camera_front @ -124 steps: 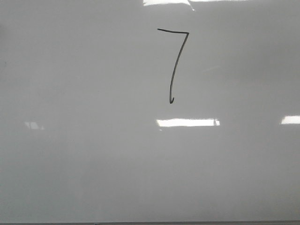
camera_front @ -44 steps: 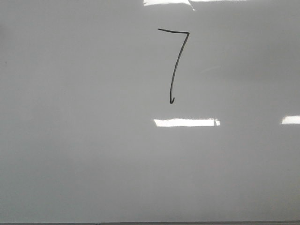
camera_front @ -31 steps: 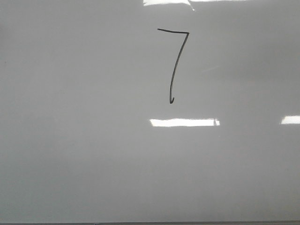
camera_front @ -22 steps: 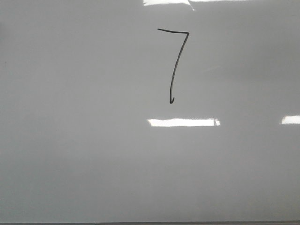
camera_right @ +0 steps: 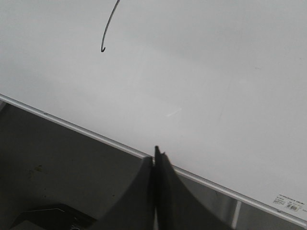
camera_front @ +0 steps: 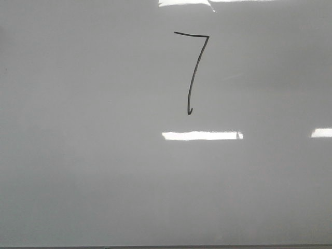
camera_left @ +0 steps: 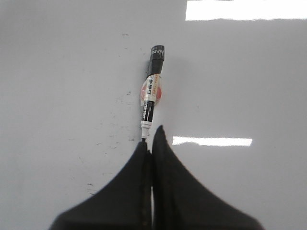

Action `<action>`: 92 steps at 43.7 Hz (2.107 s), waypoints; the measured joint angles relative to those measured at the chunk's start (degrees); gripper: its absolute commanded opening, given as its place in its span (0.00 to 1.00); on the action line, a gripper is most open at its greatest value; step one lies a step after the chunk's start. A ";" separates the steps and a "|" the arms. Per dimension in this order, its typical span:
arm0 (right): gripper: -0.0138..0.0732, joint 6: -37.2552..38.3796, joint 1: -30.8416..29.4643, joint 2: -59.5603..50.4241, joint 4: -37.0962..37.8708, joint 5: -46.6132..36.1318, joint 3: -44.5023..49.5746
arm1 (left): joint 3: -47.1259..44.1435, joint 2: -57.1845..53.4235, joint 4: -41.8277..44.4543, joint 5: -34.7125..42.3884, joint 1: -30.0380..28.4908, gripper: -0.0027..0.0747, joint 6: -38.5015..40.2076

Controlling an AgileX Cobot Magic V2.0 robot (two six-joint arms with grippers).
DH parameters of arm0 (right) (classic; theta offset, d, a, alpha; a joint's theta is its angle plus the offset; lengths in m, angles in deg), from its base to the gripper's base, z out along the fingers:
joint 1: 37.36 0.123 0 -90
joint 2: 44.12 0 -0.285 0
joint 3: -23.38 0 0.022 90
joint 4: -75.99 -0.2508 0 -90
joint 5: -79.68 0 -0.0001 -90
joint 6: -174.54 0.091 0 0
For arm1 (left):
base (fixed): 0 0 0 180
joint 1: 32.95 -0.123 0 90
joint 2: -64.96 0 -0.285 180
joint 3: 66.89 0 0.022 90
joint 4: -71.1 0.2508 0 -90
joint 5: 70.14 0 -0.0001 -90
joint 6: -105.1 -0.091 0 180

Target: Write number 7 on whiteboard

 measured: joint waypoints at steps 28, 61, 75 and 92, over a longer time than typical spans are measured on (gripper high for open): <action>0.08 0.00 0.00 0.00 0.00 0.00 0.00 | 0.00 0.00 -0.33 0.03 0.93 0.01 -0.14; 0.08 -0.12 -0.68 -1.75 1.37 -2.97 1.98 | 0.00 0.00 -0.33 0.03 0.93 0.01 -0.24; 0.08 -0.21 -10.19 -20.03 2.52 -36.54 30.83 | 0.00 0.00 -0.33 0.03 0.93 0.01 -0.24; 0.08 -0.21 -13.90 -37.64 2.21 -59.34 58.36 | 0.00 0.00 -0.33 0.03 0.93 0.01 -0.24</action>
